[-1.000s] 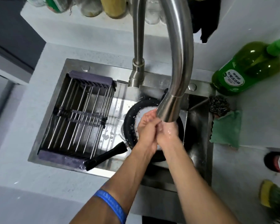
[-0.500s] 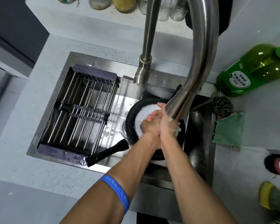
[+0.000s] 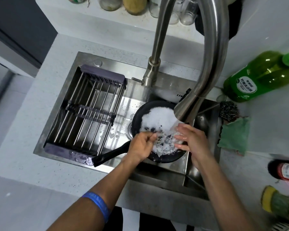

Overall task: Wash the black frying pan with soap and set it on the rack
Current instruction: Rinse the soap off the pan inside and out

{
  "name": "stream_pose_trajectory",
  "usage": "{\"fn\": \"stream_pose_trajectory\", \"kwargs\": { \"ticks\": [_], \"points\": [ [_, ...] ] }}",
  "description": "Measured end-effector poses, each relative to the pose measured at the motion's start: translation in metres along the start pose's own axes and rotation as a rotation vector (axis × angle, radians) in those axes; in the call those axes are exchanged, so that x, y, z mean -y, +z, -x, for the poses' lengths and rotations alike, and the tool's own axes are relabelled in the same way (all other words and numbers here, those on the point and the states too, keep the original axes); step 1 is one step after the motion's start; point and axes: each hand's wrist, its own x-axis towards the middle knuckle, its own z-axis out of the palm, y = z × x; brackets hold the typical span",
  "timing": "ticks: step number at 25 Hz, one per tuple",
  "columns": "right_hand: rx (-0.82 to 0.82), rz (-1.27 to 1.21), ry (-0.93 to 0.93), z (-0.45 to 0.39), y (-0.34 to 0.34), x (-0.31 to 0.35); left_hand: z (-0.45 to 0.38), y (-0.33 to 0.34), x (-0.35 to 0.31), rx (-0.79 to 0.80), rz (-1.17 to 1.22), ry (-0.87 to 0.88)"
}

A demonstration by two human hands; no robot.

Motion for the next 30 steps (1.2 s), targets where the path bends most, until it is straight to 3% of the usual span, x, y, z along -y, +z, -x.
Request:
{"fn": "stream_pose_trajectory", "kwargs": {
  "ticks": [4,6,9,17,25,30],
  "points": [
    [0.006,0.366,-0.517,0.029,-0.015,0.062,0.039,-0.039,0.05,-0.004,-0.655,-0.064],
    [-0.017,0.602,-0.602,0.039,-0.006,0.093,0.053,-0.052,0.068,0.05,-0.787,-0.104],
    [-0.225,0.879,-0.55,0.037,0.013,0.106,0.058,-0.065,0.083,0.049,-0.764,-0.089],
    [-0.122,0.564,-0.327,0.015,0.035,0.074,0.048,-0.073,0.082,0.131,-0.796,-0.111],
    [-0.038,0.36,-0.364,-0.004,0.054,0.065,0.049,-0.073,0.085,0.105,-0.8,-0.056],
    [-0.111,0.31,-0.346,-0.018,0.051,0.072,0.048,-0.073,0.089,0.12,-0.758,-0.055]
  ]
}}
